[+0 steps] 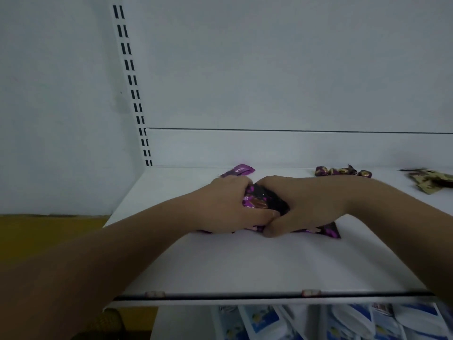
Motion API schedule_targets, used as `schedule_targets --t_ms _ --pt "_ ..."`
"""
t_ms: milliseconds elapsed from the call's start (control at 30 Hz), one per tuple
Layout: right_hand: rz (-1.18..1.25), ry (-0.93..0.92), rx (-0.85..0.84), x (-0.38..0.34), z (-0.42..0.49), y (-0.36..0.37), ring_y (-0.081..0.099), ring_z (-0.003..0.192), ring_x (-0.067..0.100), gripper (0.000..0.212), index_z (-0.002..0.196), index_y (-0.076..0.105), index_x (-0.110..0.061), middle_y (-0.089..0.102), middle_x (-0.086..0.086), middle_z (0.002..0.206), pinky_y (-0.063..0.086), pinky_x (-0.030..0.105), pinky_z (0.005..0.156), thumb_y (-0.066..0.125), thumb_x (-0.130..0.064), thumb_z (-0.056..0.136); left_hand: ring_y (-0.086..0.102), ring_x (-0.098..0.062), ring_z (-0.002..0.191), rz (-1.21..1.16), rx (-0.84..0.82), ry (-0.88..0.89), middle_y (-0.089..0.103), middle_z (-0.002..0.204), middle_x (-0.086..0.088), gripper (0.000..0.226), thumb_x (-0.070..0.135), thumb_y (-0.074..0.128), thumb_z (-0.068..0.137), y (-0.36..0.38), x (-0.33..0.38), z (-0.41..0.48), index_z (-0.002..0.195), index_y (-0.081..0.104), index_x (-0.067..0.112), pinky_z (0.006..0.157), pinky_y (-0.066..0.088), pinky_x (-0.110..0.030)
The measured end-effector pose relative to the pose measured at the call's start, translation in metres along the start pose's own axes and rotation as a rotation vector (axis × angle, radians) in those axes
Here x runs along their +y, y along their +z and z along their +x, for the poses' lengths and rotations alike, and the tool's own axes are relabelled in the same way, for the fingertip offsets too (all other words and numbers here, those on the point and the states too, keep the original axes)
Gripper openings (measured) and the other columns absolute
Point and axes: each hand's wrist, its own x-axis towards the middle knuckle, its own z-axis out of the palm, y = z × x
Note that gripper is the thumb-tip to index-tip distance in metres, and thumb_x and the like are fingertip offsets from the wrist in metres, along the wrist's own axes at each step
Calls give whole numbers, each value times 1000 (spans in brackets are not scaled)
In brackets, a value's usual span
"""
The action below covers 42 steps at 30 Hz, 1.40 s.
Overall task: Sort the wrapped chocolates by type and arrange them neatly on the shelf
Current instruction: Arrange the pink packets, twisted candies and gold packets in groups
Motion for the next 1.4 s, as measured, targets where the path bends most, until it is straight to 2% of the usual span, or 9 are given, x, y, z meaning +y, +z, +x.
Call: schedule_targets --t_ms 100,167,300,400,600,833,1033,1233,1400 --pt "-45 19 -25 -7 -3 -9 62 95 25 42 107 53 -20 61 4 103 51 37 82 72 -42 77 52 -6 117 -60 8 -14 51 132 12 68 64 54 80 -11 10 -9 135 43 26 95 40 -23" --pt "-44 3 -28 -15 -5 -17 59 107 21 53 122 51 -21 58 -1 119 50 32 88 72 -42 79 53 1 111 -20 -34 0 54 128 14 58 61 51 83 -31 8 -19 132 46 30 89 41 -15" --pt "-39 -91 183 -26 15 -26 36 133 6 58 140 38 -33 36 -14 149 31 22 102 54 -48 87 46 -6 116 277 -145 -187 44 129 20 91 74 64 57 -65 -18 -37 137 34 40 95 37 -25" --pt "-53 -185 282 -34 49 -14 39 131 7 39 132 50 -35 44 -11 144 30 27 108 46 -37 93 49 -6 113 353 -232 -248 48 124 23 78 66 76 55 -72 -36 -42 123 44 47 94 42 -27" --pt "-214 -310 195 -37 66 10 57 106 10 34 125 58 -28 61 -10 121 46 31 95 43 -37 96 59 -3 94 309 -171 -156 61 94 22 37 54 80 60 -73 -51 -35 93 66 42 82 50 -26" --pt "-176 -180 38 -3 44 -16 45 119 2 39 130 53 -44 49 -19 125 31 19 101 57 -41 91 59 -3 88 412 -170 -173 61 90 20 38 59 76 62 -83 -64 -25 91 65 37 78 51 -25" --pt "-110 -143 102 -5 56 -25 53 115 0 45 129 54 -40 57 -18 127 41 24 101 65 -34 85 60 -5 80 405 -110 -147 63 83 18 32 53 73 68 -92 -86 -10 91 63 34 69 49 -22" --pt "-6 -144 261 -23 100 -40 58 70 -11 32 115 58 -26 58 -22 89 43 5 64 66 -26 84 59 -7 89 394 -47 -138 61 95 19 30 52 66 76 -99 -111 5 102 64 39 82 51 -29" --pt "-102 -163 305 -22 140 -32 62 95 11 26 108 66 -24 67 -7 103 48 23 83 69 -25 82 58 -10 98 396 11 -108 64 107 11 30 46 62 81 -97 -123 16 106 68 31 88 49 -30"
